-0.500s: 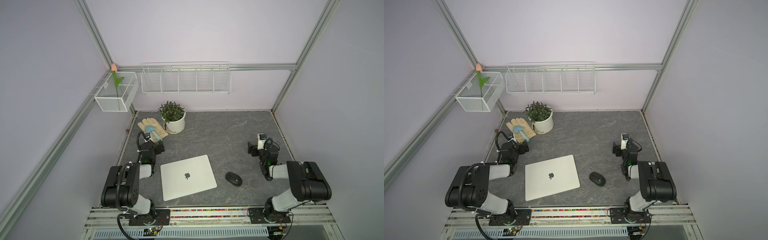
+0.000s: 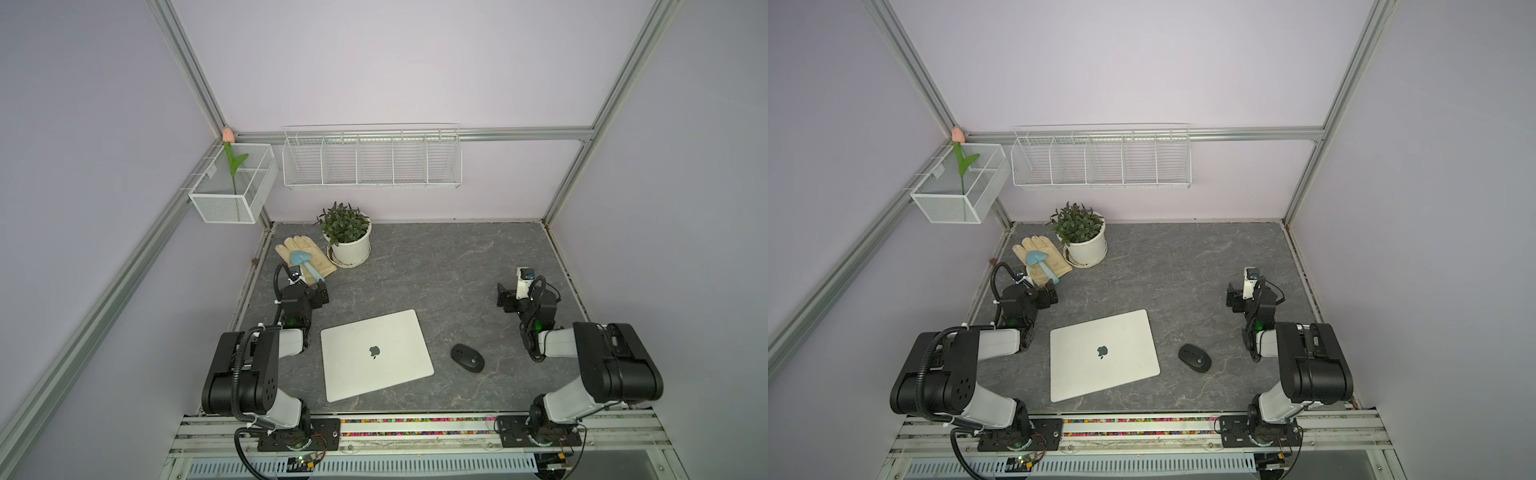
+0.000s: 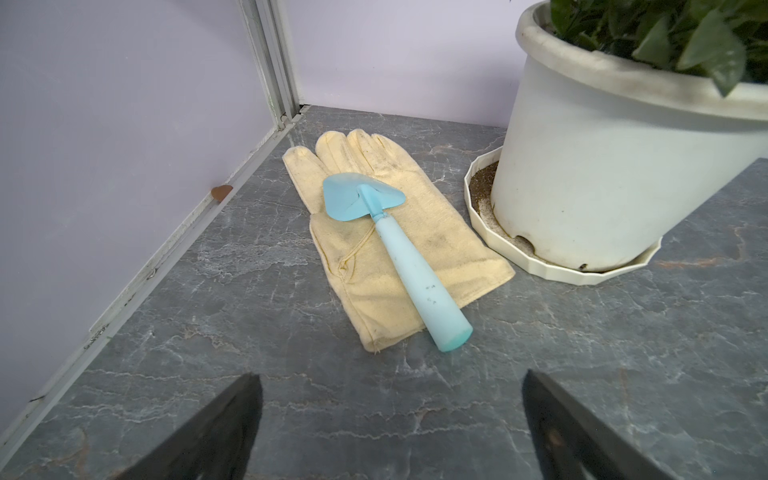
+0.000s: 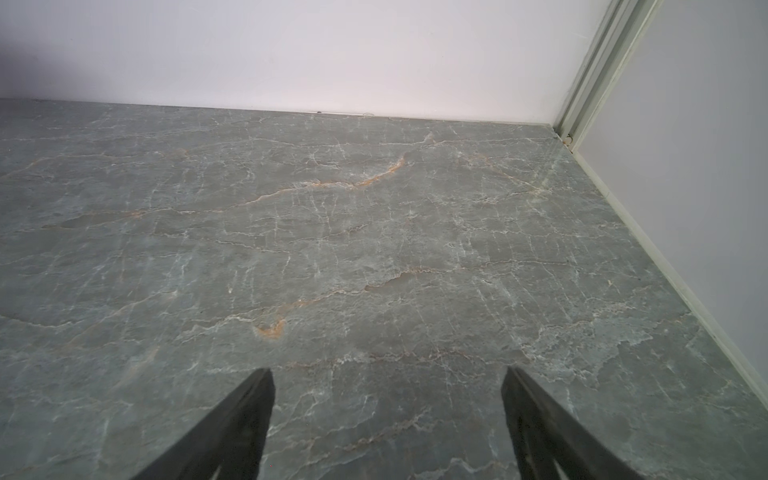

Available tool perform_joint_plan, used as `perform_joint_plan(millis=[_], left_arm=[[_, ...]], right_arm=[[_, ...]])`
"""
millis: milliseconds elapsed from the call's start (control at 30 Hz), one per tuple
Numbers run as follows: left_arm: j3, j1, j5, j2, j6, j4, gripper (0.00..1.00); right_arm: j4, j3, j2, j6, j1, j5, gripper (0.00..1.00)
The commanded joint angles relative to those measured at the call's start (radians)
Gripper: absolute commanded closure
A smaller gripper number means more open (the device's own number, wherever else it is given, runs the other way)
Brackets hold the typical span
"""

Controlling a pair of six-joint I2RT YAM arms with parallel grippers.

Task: Insert the wireless mouse receiver into the laptop
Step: Move the mouse to the center of the board.

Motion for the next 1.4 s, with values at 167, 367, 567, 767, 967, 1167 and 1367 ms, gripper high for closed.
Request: perform_joint_plan(millis=[167,367,567,767,967,1167,1367], left_arm=[[0.013,0.003,0.01,-0.011,0.011,0.013,0.0],[0.052,-0.008,-0.063,-0.061,0.015,-0.057,0.0],[0.386,-0.011,-0.355,-0.25,-0.521,-0.793,0.01],[0.503,0.014,0.063,-0.198,-0.634,-0.984,0.03],[0.537,-0.229,0.155,-0.216,-0.457,-1.056,0.09],[0.567,-0.489,0.072,-0.217,-0.37,-1.155,0.01],[0.536,-0.6,0.075,-0.254,-0.402,-1.183,0.0]], right_arm=[[0.013,-0.002,-0.011,0.018,-0.001,0.025,0.11],[-0.036,-0.013,-0.098,0.029,0.011,0.109,0.12],[-0.289,0.009,-0.427,0.266,0.017,0.054,0.11],[-0.713,0.117,-0.609,0.469,0.004,-0.142,0.12],[-1.437,0.306,-0.725,0.406,0.137,-0.057,0.12],[-1.778,0.364,-0.663,0.522,0.391,-0.03,0.12],[-1.897,0.497,-0.371,0.49,0.577,0.048,0.12]])
